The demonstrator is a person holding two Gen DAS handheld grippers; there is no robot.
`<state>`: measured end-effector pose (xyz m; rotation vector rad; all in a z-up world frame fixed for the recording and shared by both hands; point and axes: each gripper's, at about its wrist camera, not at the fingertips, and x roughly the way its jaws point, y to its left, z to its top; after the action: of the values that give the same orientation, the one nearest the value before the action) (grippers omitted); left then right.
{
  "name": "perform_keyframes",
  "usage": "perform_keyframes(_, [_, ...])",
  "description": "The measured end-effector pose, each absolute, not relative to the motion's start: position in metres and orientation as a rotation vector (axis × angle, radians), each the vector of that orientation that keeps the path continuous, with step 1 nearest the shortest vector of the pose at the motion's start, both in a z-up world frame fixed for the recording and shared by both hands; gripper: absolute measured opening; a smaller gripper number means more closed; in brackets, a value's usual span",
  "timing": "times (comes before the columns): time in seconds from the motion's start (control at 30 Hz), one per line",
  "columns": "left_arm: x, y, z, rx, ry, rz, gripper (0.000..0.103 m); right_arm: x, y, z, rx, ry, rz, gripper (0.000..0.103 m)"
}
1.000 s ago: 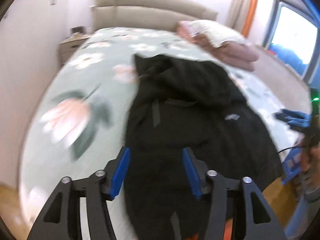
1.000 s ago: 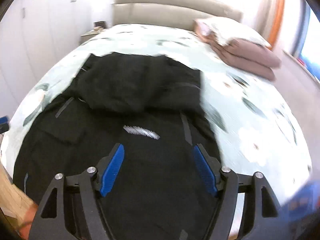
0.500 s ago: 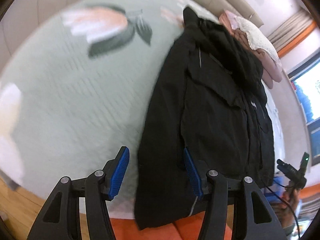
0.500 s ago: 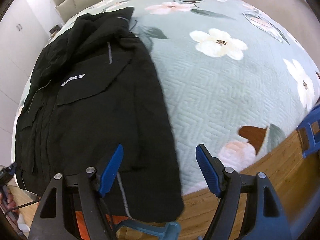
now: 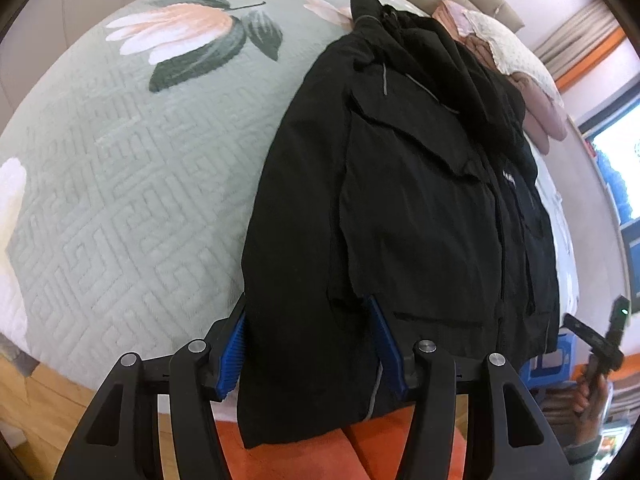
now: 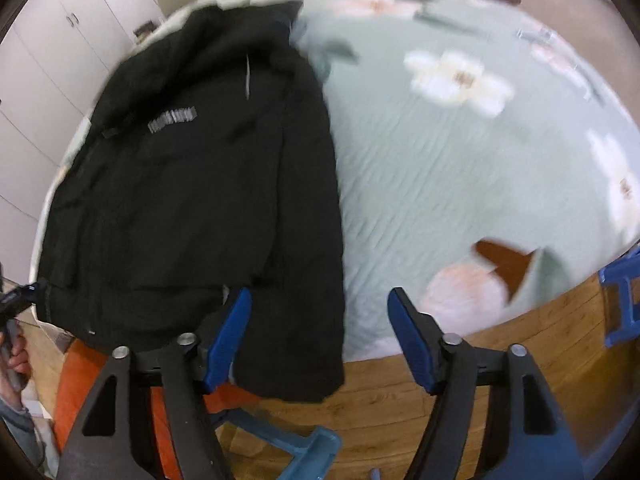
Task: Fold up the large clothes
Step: 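Grasp the jacket hem with both grippers and lift it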
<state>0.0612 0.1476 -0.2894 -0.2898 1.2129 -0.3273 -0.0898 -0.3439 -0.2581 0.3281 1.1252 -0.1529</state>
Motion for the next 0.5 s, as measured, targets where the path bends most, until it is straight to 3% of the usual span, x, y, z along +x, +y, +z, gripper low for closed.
perform_keyframes(0.13, [0.061,0.142,-0.293,-0.273,1.218,-0.306,0.056,-0.083,-0.341,-0.289,0.409,1.155,-0.097,0.067])
perform_keyframes(0.17, [0.061,0.139,-0.290,-0.259,1.220,-0.299,0.049,-0.082,-0.338,-0.289,0.405,1.152,-0.092,0.060])
perform_keyframes(0.2, [0.061,0.136,-0.288,-0.268,1.224,-0.318,0.025,-0.081,-0.332,-0.285,0.371,1.154,-0.084,0.050])
perform_keyframes(0.23, [0.059,0.133,-0.284,-0.289,1.219,-0.351,0.019,-0.080,-0.326,-0.279,0.341,1.153,-0.074,0.043])
perform_keyframes(0.27, [0.058,0.131,-0.278,-0.297,1.203,-0.374,0.019,-0.081,-0.320,-0.271,0.323,1.141,-0.059,0.035])
perform_keyframes(0.4, [0.051,0.130,-0.248,-0.440,1.098,-0.576,0.019,-0.085,-0.304,-0.239,0.337,1.068,0.063,0.035])
perform_keyframes(0.5, [0.054,0.131,-0.252,-0.512,1.098,-0.631,0.025,-0.078,-0.304,-0.249,0.384,1.112,0.083,0.040])
